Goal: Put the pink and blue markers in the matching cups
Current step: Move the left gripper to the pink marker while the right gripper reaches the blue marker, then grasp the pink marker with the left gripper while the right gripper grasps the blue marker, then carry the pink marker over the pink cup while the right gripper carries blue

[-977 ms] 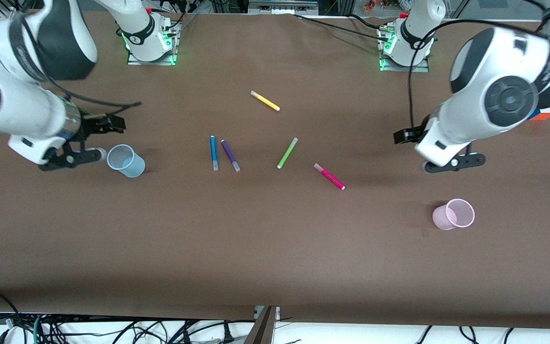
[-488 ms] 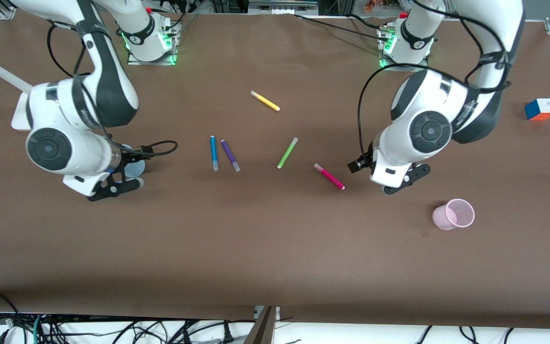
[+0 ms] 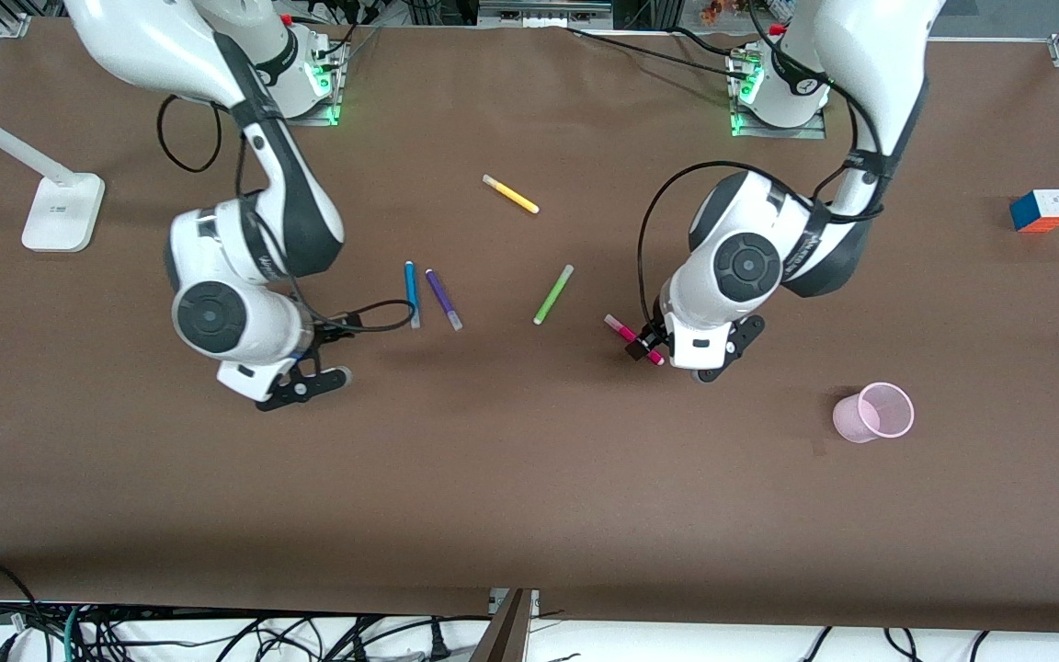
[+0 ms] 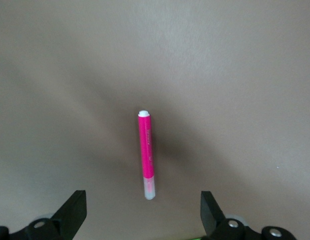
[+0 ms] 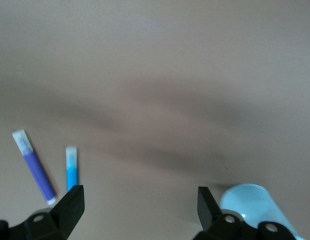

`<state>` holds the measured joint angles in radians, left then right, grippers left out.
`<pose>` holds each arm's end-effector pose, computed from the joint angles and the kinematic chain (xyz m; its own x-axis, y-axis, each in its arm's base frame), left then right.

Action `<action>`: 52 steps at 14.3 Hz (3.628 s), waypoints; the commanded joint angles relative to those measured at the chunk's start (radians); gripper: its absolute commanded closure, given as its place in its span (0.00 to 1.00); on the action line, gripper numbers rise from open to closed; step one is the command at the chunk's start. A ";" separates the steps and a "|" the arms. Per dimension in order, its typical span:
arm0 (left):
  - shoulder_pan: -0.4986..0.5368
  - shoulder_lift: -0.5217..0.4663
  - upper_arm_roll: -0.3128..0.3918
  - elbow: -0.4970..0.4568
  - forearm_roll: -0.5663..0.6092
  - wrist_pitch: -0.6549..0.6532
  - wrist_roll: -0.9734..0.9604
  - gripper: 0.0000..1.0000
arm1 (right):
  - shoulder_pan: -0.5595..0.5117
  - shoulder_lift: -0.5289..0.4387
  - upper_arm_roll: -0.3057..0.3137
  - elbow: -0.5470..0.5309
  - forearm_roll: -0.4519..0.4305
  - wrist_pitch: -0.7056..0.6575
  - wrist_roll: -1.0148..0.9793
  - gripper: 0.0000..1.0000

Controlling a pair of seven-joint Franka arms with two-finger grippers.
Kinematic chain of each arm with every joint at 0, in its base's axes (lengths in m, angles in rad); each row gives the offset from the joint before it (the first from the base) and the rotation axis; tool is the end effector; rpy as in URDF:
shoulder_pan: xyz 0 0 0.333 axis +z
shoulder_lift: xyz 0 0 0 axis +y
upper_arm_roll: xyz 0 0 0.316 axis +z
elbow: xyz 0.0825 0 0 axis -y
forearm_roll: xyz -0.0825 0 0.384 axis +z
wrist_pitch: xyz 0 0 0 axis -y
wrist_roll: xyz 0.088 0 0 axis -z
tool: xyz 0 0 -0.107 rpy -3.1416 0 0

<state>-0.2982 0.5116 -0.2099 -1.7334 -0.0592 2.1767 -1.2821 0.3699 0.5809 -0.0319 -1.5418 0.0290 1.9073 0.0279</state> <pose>0.5808 -0.3117 0.2869 0.6634 0.7310 -0.1599 0.7385 -0.6741 -0.0180 0.6358 0.2288 0.2976 0.9330 0.2897 -0.2135 0.2963 -0.9551 -0.0012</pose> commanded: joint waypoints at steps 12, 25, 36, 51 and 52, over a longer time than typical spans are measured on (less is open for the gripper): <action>-0.127 0.090 0.018 -0.244 0.056 0.480 -0.137 0.00 | 0.107 0.025 0.064 -0.242 0.042 0.288 0.348 0.00; -0.117 0.088 0.021 -0.235 0.062 0.454 -0.135 1.00 | 0.106 0.020 0.072 -0.305 0.042 0.386 0.348 0.76; -0.021 0.033 0.096 0.210 0.084 -0.470 0.199 1.00 | 0.083 -0.093 0.053 -0.273 0.040 0.333 0.245 1.00; 0.488 0.059 0.090 0.370 -0.229 -0.730 0.869 1.00 | -0.209 -0.253 0.012 -0.239 0.181 0.045 -0.868 1.00; 0.501 0.071 0.090 0.379 -0.237 -0.730 0.869 1.00 | -0.233 -0.253 0.012 -0.241 0.218 0.036 -0.948 1.00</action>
<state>0.1848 0.5469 -0.1053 -1.3934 -0.2604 1.4681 -0.4385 0.1805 0.3510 -0.0263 -1.7662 0.1851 1.9692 -0.7803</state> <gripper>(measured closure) 0.824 0.841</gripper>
